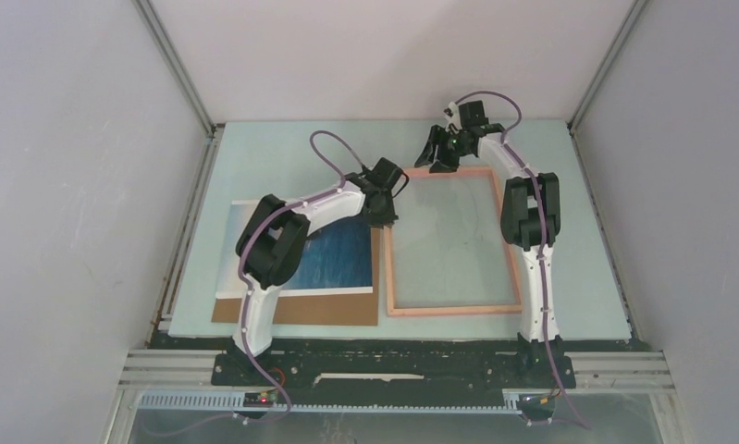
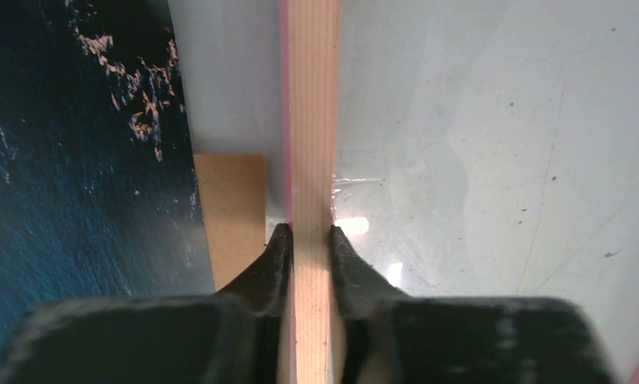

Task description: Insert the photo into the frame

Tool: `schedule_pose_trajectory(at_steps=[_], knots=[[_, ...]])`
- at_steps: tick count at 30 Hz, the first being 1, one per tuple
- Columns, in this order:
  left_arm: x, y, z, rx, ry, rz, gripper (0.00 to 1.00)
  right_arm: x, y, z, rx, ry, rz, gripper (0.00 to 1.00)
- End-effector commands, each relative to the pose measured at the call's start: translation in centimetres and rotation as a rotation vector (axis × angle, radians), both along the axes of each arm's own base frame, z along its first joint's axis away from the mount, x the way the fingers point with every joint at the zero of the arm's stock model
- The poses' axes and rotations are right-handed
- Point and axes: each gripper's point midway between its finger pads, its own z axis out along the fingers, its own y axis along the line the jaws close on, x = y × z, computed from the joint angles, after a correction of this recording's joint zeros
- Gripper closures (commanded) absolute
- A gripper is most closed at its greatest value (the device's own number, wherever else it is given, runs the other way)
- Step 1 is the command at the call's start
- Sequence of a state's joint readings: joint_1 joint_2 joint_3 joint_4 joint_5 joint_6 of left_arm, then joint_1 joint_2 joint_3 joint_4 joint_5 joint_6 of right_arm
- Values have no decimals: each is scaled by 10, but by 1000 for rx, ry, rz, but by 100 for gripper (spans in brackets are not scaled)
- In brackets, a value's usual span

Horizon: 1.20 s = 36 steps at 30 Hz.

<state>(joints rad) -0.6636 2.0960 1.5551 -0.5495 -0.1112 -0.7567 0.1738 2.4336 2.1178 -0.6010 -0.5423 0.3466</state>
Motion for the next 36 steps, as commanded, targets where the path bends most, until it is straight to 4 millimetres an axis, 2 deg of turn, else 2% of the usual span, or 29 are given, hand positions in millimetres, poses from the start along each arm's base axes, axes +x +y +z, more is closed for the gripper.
schedule_pose_trajectory(at_steps=[1, 6, 8, 12, 18, 24, 25, 31, 36], knots=[[13, -24, 36, -51, -86, -79, 64, 4, -14, 22, 20, -49, -15, 37], [13, -14, 69, -51, -164, -116, 32, -7, -29, 34, 13, -58, -25, 37], [12, -11, 79, -69, -170, -125, 27, -10, -32, 39, 12, -64, -28, 36], [14, 0, 87, -58, -192, -123, 26, -11, -31, 47, 12, -79, -26, 36], [29, 5, 66, -29, -159, -113, 35, -3, -22, 45, 21, -81, -35, 36], [49, -2, 53, -43, -141, -117, 41, 4, -6, 44, 29, -88, -15, 36], [51, -5, 51, -53, -133, -119, 46, 5, -5, 44, 31, -88, -13, 36], [54, -7, 29, -53, -88, -102, 57, 9, 1, 42, 35, -94, -8, 36], [55, -4, 23, -49, -79, -92, 67, 17, 8, 38, 36, -102, 1, 36]])
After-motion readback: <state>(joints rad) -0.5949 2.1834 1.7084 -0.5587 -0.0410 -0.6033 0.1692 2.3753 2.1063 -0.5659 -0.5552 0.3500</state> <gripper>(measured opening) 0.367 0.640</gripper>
